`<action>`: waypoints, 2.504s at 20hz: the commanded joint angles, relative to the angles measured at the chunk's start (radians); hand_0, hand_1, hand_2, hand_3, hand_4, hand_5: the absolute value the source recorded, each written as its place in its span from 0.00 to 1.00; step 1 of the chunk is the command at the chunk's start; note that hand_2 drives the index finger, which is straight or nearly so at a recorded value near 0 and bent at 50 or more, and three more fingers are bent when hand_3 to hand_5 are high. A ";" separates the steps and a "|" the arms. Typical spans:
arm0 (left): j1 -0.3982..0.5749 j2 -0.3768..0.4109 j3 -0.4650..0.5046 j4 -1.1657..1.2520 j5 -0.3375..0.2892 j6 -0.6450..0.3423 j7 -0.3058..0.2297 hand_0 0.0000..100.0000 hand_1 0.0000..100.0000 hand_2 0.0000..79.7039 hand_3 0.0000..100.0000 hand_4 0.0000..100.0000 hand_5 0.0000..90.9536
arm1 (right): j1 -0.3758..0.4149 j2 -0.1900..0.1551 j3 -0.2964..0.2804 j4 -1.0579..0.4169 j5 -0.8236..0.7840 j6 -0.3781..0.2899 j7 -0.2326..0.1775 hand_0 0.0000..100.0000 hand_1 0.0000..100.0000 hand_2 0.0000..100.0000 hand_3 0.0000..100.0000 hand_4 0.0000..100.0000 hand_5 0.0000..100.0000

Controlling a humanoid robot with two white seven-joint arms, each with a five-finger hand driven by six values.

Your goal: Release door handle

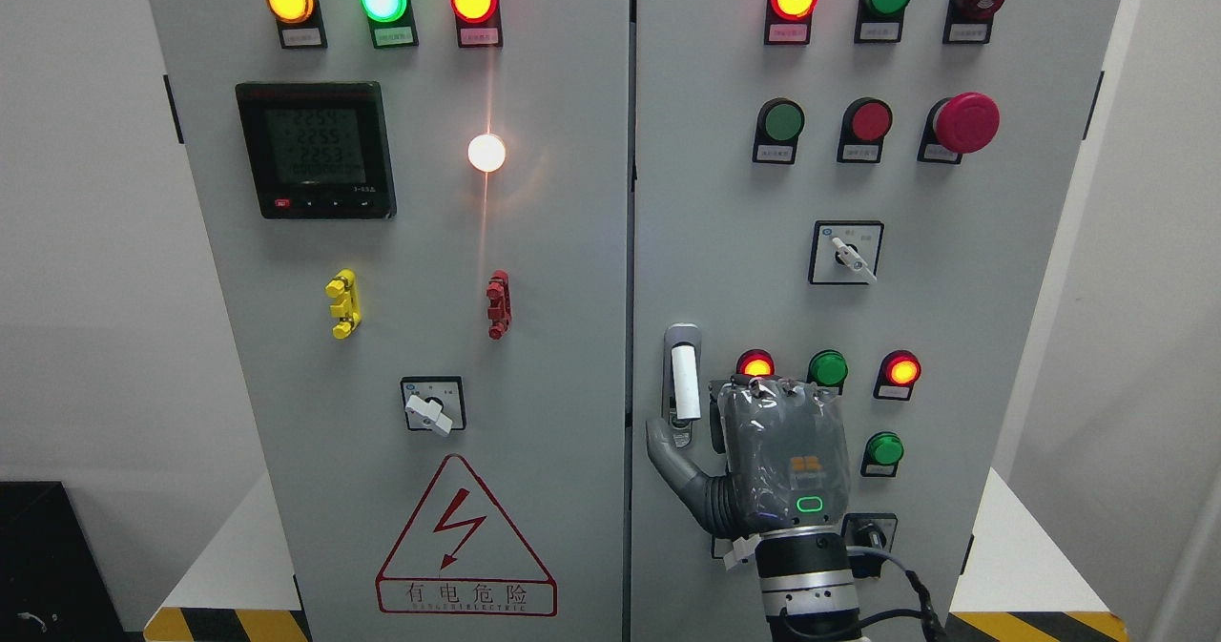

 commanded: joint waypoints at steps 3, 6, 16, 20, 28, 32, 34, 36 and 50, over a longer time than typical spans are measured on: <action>0.008 0.000 0.000 0.000 0.000 0.001 0.000 0.12 0.56 0.00 0.00 0.00 0.00 | -0.006 0.002 -0.012 0.014 -0.002 0.000 -0.001 0.29 0.32 0.92 1.00 0.98 1.00; 0.008 0.000 0.000 0.000 0.000 0.000 0.000 0.12 0.56 0.00 0.00 0.00 0.00 | -0.012 0.004 -0.012 0.018 -0.002 -0.001 0.001 0.29 0.32 0.92 1.00 0.98 1.00; 0.009 0.000 0.000 0.000 0.000 0.000 0.000 0.12 0.56 0.00 0.00 0.00 0.00 | -0.014 0.004 -0.015 0.021 -0.004 0.000 -0.001 0.29 0.32 0.92 1.00 0.98 1.00; 0.008 0.001 0.000 0.000 0.000 0.001 0.000 0.12 0.56 0.00 0.00 0.00 0.00 | -0.014 0.004 -0.015 0.021 -0.005 0.000 -0.001 0.30 0.31 0.92 1.00 0.98 1.00; 0.009 0.000 0.000 0.000 0.000 0.000 0.000 0.12 0.56 0.00 0.00 0.00 0.00 | -0.013 0.004 -0.016 0.021 -0.005 0.000 -0.001 0.35 0.30 0.92 1.00 0.98 1.00; 0.008 0.000 0.000 0.000 0.000 0.001 0.000 0.12 0.56 0.00 0.00 0.00 0.00 | -0.012 0.004 -0.022 0.020 -0.005 0.000 -0.001 0.37 0.30 0.92 1.00 0.98 1.00; 0.009 0.000 0.000 0.000 0.000 0.001 0.000 0.12 0.56 0.00 0.00 0.00 0.00 | -0.012 0.004 -0.022 0.020 -0.007 0.000 -0.001 0.38 0.30 0.92 1.00 0.98 1.00; 0.009 0.000 0.000 0.000 0.000 0.000 0.000 0.12 0.56 0.00 0.00 0.00 0.00 | -0.012 0.004 -0.024 0.020 -0.007 0.000 -0.001 0.38 0.30 0.92 1.00 0.98 1.00; 0.008 0.000 0.000 0.000 0.000 0.000 0.000 0.12 0.56 0.00 0.00 0.00 0.00 | -0.012 0.004 -0.030 0.020 -0.007 0.000 -0.001 0.43 0.32 0.92 1.00 0.98 1.00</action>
